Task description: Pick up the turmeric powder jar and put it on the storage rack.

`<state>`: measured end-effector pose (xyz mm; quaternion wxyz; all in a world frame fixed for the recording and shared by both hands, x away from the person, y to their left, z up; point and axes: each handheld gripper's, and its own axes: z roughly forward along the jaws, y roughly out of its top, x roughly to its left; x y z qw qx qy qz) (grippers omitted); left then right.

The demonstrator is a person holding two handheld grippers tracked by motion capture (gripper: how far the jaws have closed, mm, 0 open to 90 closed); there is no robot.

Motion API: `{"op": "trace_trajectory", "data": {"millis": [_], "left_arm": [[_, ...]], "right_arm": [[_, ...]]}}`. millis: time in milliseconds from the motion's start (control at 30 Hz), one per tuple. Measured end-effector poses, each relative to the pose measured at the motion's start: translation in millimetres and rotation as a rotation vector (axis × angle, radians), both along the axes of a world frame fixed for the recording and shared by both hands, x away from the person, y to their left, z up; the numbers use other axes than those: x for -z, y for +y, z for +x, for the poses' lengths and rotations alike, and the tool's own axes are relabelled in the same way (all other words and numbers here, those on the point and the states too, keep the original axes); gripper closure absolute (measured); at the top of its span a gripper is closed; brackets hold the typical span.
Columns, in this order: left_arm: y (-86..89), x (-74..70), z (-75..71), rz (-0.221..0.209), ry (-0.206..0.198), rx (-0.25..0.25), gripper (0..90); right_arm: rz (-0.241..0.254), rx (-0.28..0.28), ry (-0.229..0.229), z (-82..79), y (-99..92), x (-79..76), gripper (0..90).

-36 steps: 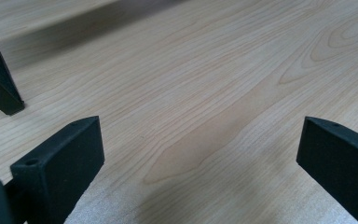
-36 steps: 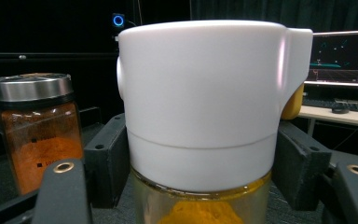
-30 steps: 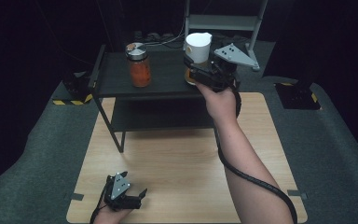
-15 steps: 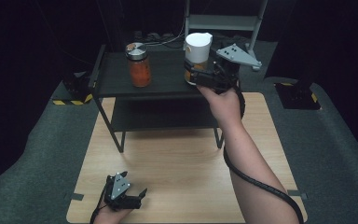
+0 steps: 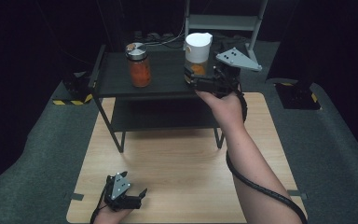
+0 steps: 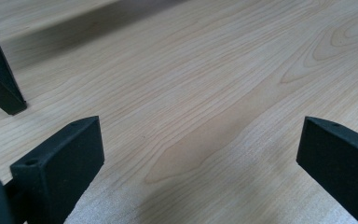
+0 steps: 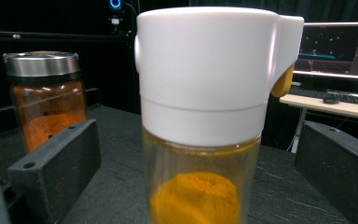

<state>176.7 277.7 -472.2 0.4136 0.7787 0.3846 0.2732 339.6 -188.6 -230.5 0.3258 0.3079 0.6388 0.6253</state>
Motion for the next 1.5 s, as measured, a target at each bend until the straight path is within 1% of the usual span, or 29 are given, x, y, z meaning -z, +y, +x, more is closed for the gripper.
{"op": "trace_trajectory", "data": {"millis": [267,333,467,633,733,900,967,1000,1067,1133,1167,1367,1500], "left_arm": [[-0.2,-0.2,0.2,0.002,0.000,0.001,1.0],[-0.5,-0.3,0.3,0.003,0.002,0.001,1.0],[-0.3,-0.4,0.6,0.003,0.003,0.003,1.0],[-0.4,-0.3,0.3,0.004,0.001,0.003,1.0],[-1.0,0.0,0.3,0.004,0.001,0.003,1.0],[-0.7,-0.4,0.9,0.006,0.003,0.003,1.0],[-0.8,-0.6,1.0,0.008,0.003,0.004,1.0],[-0.5,-0.8,1.2,0.009,0.003,0.006,1.0],[-0.2,-0.7,1.2,0.007,0.003,0.006,1.0],[0.4,-0.6,1.5,0.002,0.006,0.006,1.0],[0.3,-0.7,1.5,0.004,0.005,0.006,1.0],[-0.1,-1.4,2.5,0.011,0.009,0.013,1.0],[-0.5,-1.4,2.2,0.013,0.008,0.012,1.0]], "right_arm": [[-0.007,-0.002,-0.019,-10.0,-4.2,2.7,0.0],[-0.013,-0.004,-0.030,-14.0,-5.2,3.9,0.0],[-0.015,-0.011,-0.032,-19.7,-7.1,6.2,0.0],[-0.033,-0.018,-0.044,-28.0,-9.0,13.0,0.0],[-0.025,-0.023,-0.042,-30.5,-10.9,15.6,0.0],[-0.025,-0.034,-0.046,-38.5,-14.3,25.0,0.0],[-0.029,-0.036,-0.046,-39.8,-14.9,26.5,0.0],[-0.040,-0.035,-0.051,-42.7,-16.0,30.2,0.0],[-0.040,-0.035,-0.053,-44.0,-16.8,32.3,0.0],[-0.044,-0.038,-0.058,-47.7,-18.9,37.5,0.0],[-0.046,-0.039,-0.065,-49.5,-19.6,40.2,0.0],[-0.061,-0.047,-0.073,-59.5,-23.0,50.7,0.0],[-0.070,-0.051,-0.069,-67.2,-27.4,58.9,0.0]]}}
